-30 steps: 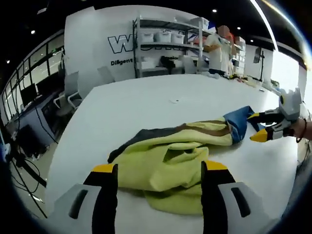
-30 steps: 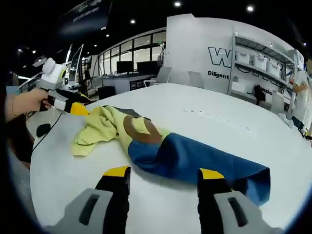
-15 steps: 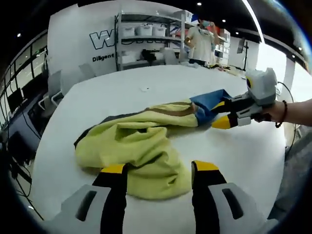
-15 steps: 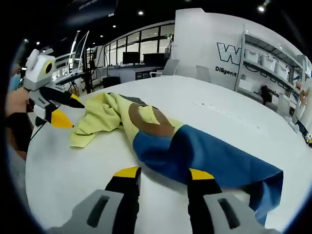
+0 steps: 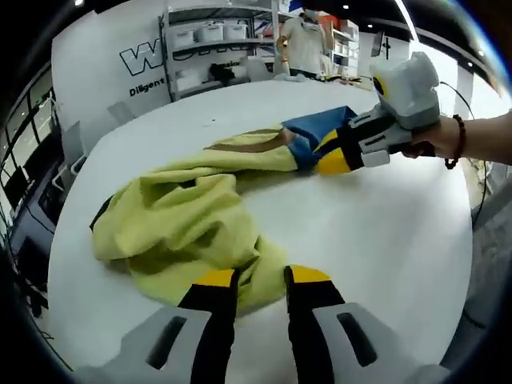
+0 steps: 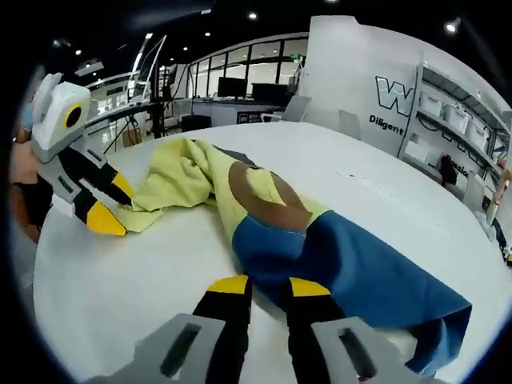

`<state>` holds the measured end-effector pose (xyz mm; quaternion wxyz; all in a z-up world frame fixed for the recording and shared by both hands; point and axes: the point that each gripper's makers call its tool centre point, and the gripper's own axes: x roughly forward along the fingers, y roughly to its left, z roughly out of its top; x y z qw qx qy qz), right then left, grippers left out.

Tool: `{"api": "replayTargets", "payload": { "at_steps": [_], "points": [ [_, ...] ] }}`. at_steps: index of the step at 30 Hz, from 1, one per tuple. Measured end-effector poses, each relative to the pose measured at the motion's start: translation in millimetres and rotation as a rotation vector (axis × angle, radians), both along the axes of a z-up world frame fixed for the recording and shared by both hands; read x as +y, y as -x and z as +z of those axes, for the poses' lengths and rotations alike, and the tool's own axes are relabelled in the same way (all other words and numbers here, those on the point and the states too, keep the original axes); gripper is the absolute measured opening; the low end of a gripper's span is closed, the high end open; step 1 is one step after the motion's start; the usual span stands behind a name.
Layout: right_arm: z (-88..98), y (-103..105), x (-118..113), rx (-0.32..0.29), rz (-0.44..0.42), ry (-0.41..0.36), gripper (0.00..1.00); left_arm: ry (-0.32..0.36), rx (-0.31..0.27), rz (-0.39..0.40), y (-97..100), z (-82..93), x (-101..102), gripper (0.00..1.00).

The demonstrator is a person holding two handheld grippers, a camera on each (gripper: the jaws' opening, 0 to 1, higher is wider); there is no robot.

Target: Fold the garment on the visible template until the final outline fits inside the template.

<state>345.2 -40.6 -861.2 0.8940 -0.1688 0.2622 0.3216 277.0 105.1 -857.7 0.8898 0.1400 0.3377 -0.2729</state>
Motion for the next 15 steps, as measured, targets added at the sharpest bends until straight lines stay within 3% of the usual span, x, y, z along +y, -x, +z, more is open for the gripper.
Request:
{"api": "replayTargets", "payload": {
  "at_steps": [5,15],
  "points": [
    [2.0,-3.9,-3.8,-0.005,-0.011,0.009,0.0,-0.002,-0.001,0.036,-4.6,0.4,9.0,0.07],
    [33.4,-14.4,-15.1,-0.082,-0.027,0.0,0.0,0.065,0.024,0.002,10.5,18.1,10.9,0.04]
  ]
}}
